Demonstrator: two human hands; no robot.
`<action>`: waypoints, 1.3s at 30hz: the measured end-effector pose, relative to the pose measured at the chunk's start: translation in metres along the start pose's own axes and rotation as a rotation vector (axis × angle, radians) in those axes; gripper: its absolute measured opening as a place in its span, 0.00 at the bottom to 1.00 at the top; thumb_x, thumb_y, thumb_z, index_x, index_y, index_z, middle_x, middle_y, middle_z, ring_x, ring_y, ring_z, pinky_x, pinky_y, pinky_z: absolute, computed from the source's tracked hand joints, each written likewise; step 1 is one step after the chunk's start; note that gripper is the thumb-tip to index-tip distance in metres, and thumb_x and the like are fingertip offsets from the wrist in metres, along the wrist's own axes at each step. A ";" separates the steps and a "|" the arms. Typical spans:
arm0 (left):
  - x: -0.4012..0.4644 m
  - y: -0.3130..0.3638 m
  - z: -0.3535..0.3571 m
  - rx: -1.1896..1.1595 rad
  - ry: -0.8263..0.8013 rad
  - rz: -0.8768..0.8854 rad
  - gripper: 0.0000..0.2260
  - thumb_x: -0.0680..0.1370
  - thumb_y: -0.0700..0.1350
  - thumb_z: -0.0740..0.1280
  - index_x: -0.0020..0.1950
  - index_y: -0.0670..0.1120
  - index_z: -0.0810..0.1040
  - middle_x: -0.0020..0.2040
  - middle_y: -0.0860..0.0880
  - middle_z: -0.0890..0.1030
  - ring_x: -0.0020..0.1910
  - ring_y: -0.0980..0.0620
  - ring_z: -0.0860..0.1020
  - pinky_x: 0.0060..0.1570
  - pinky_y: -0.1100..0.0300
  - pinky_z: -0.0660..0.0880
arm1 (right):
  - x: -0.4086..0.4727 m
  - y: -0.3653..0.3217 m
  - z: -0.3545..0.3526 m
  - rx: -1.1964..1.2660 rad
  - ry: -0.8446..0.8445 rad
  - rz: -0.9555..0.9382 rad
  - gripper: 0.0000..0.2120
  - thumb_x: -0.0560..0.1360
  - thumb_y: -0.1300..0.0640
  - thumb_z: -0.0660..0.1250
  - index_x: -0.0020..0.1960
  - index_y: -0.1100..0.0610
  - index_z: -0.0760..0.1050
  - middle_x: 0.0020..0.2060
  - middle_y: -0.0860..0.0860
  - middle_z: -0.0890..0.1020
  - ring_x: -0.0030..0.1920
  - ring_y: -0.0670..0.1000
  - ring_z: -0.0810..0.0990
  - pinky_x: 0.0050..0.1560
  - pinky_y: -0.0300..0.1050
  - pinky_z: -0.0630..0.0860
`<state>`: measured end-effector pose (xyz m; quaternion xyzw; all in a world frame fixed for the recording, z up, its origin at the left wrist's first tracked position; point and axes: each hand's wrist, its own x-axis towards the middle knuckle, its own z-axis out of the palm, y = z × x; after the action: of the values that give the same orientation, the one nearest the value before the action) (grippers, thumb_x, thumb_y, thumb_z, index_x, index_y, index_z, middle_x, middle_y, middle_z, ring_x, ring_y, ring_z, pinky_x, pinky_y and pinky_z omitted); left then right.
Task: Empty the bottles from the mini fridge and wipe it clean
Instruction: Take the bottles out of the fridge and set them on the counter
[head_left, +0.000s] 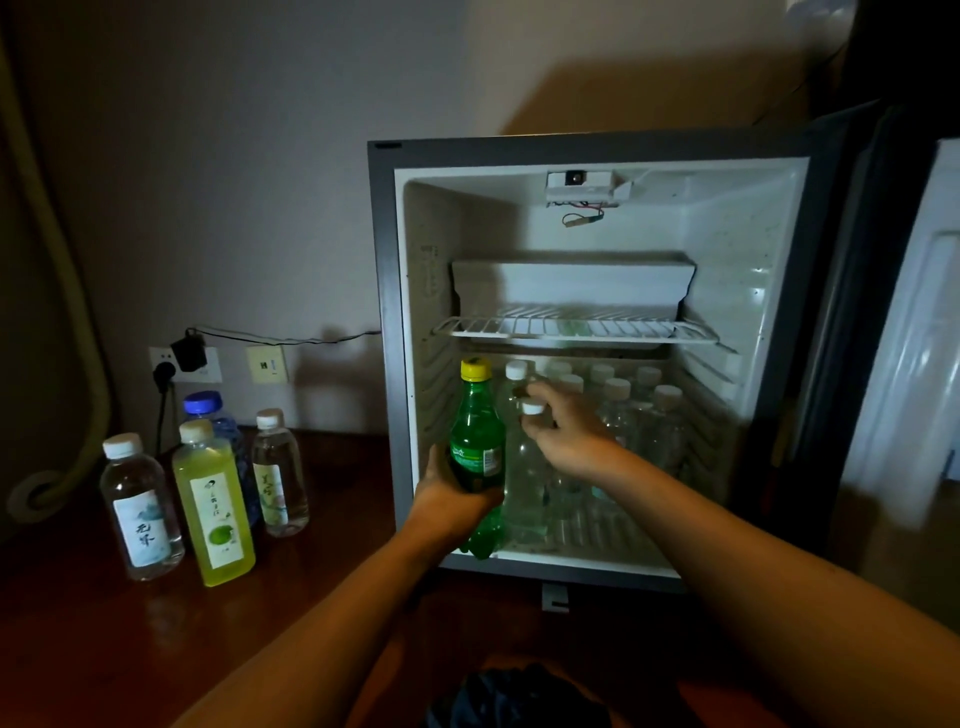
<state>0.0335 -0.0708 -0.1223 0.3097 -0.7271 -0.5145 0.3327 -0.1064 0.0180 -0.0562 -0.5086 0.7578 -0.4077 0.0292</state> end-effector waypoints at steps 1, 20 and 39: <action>-0.002 0.000 0.001 -0.015 -0.002 -0.012 0.34 0.67 0.37 0.77 0.68 0.48 0.63 0.55 0.50 0.78 0.56 0.49 0.79 0.60 0.47 0.76 | -0.003 0.000 0.001 0.062 -0.051 0.044 0.25 0.79 0.56 0.63 0.74 0.48 0.61 0.72 0.51 0.67 0.66 0.54 0.71 0.61 0.48 0.72; -0.023 -0.003 0.000 -0.210 0.016 -0.006 0.21 0.70 0.31 0.69 0.60 0.43 0.70 0.52 0.39 0.81 0.49 0.44 0.81 0.52 0.47 0.79 | -0.050 0.027 0.028 0.489 0.018 0.322 0.17 0.67 0.51 0.78 0.52 0.51 0.77 0.47 0.47 0.81 0.47 0.46 0.79 0.42 0.38 0.75; -0.073 0.008 -0.047 -0.536 -0.205 -0.115 0.28 0.73 0.63 0.64 0.62 0.41 0.77 0.53 0.35 0.81 0.46 0.42 0.81 0.46 0.49 0.79 | -0.072 -0.024 0.024 1.057 -0.337 0.387 0.21 0.76 0.44 0.67 0.62 0.57 0.77 0.57 0.61 0.82 0.60 0.62 0.79 0.67 0.64 0.69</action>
<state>0.1129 -0.0364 -0.1152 0.1977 -0.5763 -0.7350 0.2977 -0.0428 0.0572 -0.0836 -0.3351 0.5158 -0.6309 0.4729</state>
